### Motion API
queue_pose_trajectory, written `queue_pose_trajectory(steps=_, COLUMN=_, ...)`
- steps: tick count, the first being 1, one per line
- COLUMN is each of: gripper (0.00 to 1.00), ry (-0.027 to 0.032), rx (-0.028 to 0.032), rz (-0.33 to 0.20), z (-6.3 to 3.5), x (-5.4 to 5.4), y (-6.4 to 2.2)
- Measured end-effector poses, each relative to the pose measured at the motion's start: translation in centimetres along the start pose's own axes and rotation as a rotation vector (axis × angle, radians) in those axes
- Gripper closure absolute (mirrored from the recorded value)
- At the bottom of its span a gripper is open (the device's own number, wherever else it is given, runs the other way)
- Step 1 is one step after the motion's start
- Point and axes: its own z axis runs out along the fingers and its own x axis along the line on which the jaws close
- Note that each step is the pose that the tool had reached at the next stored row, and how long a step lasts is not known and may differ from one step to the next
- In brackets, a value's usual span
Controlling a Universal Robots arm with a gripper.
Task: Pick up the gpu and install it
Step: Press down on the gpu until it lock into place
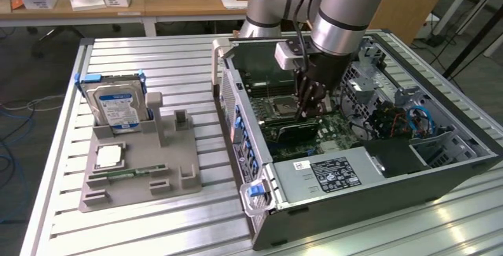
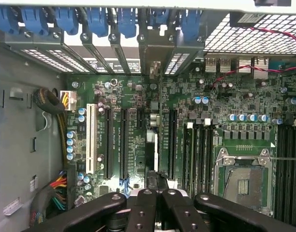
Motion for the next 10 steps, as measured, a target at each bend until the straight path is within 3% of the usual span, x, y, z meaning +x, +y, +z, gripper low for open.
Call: queue_pose_trajectory(steps=10, gripper=0.89, ry=0.0010, rx=0.0000, rz=0.000, z=1.17, x=0.0, y=-0.05)
